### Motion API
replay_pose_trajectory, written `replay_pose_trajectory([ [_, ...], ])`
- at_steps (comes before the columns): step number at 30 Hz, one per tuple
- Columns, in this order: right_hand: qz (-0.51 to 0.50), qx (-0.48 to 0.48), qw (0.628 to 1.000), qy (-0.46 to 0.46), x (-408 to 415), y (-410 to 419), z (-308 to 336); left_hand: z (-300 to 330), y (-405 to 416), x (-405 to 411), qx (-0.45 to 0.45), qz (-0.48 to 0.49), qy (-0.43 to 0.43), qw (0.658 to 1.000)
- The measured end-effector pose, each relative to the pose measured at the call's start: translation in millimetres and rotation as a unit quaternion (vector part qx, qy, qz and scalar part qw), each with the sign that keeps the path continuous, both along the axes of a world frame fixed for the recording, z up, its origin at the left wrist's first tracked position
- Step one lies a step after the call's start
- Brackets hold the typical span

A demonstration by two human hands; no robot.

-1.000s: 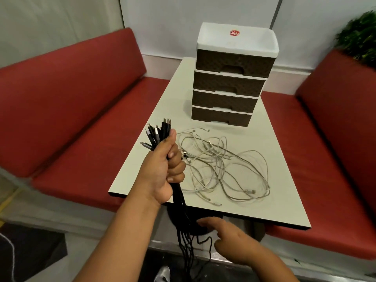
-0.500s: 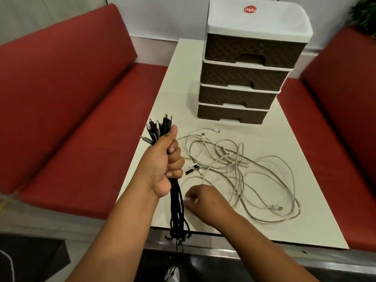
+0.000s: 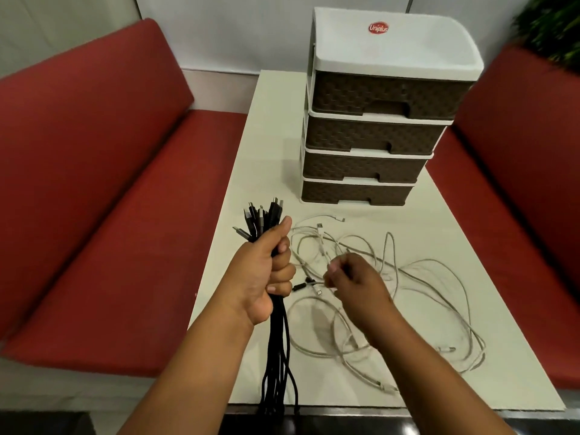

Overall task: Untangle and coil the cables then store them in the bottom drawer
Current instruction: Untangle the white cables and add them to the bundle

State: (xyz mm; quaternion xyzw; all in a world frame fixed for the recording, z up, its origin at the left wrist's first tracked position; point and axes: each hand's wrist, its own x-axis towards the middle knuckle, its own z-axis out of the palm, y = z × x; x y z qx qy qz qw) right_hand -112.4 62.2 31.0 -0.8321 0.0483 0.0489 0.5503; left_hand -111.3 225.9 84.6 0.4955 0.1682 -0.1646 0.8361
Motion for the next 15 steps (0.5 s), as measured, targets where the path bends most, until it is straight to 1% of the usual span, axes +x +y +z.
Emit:
replay_pose_trajectory([
  [1,-0.025,0.089,0.996,0.006,5,-2,15,2,-1,1,0.000,-0.001,-0.004,1.000],
  [2,-0.040,0.177,0.983,-0.004,9,-4,33,5,-2,3,0.000,-0.004,-0.013,1.000],
  [3,-0.044,0.234,0.971,-0.036,11,-8,52,8,-3,4,-0.001,-0.007,-0.024,1.000],
  [4,-0.036,0.256,0.962,-0.081,12,-11,71,13,-5,4,-0.005,-0.010,-0.036,0.999],
  [6,-0.003,0.251,0.956,-0.149,8,-14,99,22,-10,5,-0.015,-0.019,-0.057,0.998],
  [7,0.016,0.244,0.956,-0.162,3,-13,107,27,-12,5,-0.019,-0.024,-0.066,0.997],
  [9,0.055,0.221,0.958,-0.176,-9,-6,113,36,-17,5,-0.032,-0.029,-0.084,0.996],
  [12,0.097,0.153,0.964,-0.196,-28,11,103,43,-26,4,-0.048,-0.030,-0.111,0.992],
  [15,0.113,0.104,0.969,-0.192,-42,21,90,47,-34,3,-0.049,0.010,-0.106,0.993],
])
